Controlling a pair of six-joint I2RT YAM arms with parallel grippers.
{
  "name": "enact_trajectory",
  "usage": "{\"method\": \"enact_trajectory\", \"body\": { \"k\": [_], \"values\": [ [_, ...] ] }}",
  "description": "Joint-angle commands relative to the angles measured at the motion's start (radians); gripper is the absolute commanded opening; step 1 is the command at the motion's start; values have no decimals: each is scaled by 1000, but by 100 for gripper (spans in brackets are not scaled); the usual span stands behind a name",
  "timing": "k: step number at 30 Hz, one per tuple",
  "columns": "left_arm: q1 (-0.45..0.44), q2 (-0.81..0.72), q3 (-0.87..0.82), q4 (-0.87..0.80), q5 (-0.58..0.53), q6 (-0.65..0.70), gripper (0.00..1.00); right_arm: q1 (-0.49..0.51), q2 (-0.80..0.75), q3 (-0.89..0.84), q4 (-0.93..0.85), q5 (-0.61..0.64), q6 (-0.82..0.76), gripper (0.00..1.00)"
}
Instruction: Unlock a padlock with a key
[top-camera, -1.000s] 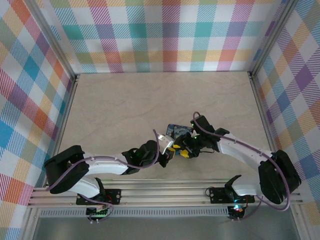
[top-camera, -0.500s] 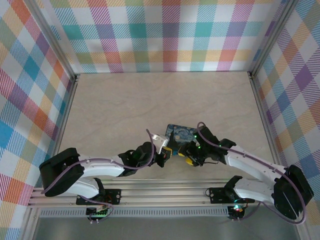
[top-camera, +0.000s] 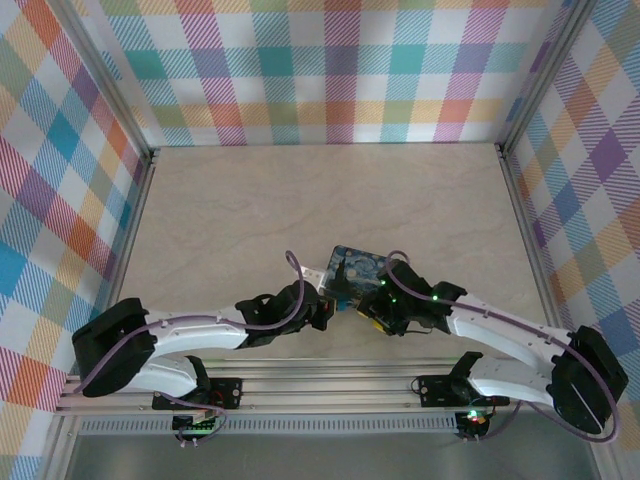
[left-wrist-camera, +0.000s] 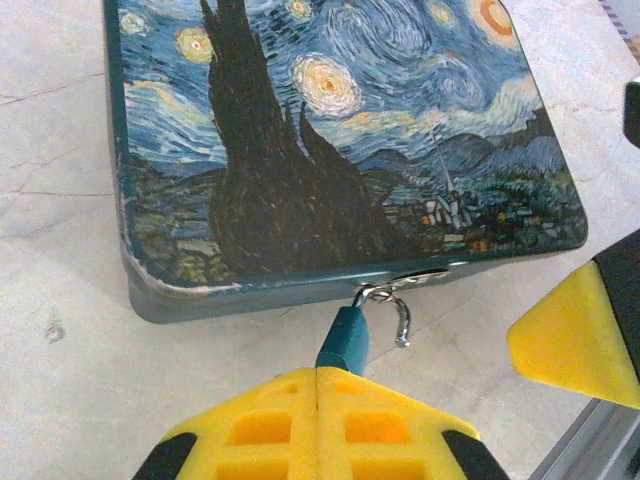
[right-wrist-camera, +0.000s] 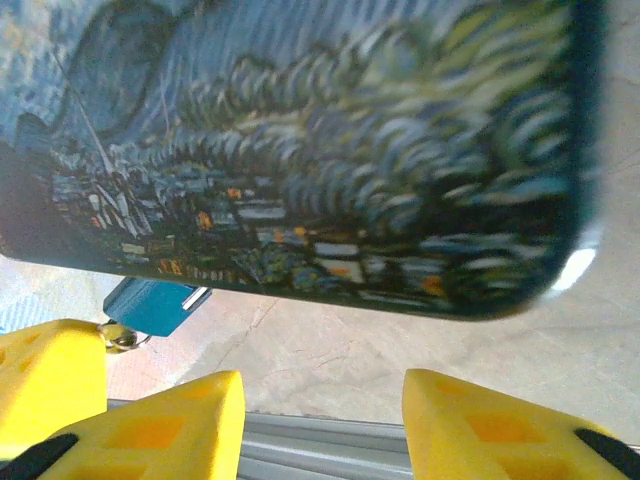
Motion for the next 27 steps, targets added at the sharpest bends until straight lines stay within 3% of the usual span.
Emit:
{"method": "enact_trajectory", "body": {
  "k": [1, 15, 27],
  "values": [
    [-12, -22, 62, -183, -46, -55, 0, 10, -46, 0, -30, 58, 50, 46],
    [-3, -22, 190, -437, -156, -61, 0, 8, -34, 43, -31, 45, 2, 44],
    [96, -90, 232, -655, -100, -114, 0, -105, 87, 194, -51, -130, -169, 44]
  ]
}}
